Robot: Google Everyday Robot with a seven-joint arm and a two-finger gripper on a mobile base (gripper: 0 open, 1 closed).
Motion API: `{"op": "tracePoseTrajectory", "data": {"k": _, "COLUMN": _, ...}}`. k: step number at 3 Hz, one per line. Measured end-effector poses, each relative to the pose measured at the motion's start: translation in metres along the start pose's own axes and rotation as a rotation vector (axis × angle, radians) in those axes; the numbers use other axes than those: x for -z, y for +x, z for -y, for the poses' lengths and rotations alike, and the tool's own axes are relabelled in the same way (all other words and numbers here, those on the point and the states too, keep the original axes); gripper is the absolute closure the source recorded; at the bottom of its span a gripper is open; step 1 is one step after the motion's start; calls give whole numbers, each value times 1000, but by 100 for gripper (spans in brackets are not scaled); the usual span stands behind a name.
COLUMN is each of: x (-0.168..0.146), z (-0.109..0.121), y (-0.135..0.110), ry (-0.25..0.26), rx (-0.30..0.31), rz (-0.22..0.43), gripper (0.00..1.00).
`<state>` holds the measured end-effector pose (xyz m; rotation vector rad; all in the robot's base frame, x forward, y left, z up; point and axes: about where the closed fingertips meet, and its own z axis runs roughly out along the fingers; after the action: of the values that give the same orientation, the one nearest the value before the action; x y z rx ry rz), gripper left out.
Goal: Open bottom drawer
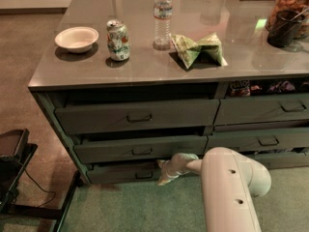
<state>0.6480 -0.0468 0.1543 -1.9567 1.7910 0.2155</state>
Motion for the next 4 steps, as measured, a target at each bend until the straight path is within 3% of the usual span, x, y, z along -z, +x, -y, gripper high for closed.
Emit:
{"op": "tracePoseTrajectory", "data": {"k": 2, "x": 0, "z": 0, "y": 0, "ry": 0, "rx": 0, "rz": 0, "gripper": 88}}
{"op": "tracePoseTrajectory", "data": {"k": 3, "x": 0, "z": 0, "y": 0, "ry": 0, "rx": 0, "rz": 0, "gripper": 100}}
{"op": "tracePoseTrajectory", "data": {"k": 4, "x": 0, "z": 0, "y": 0, "ry": 0, "rx": 0, "rz": 0, "gripper": 100}}
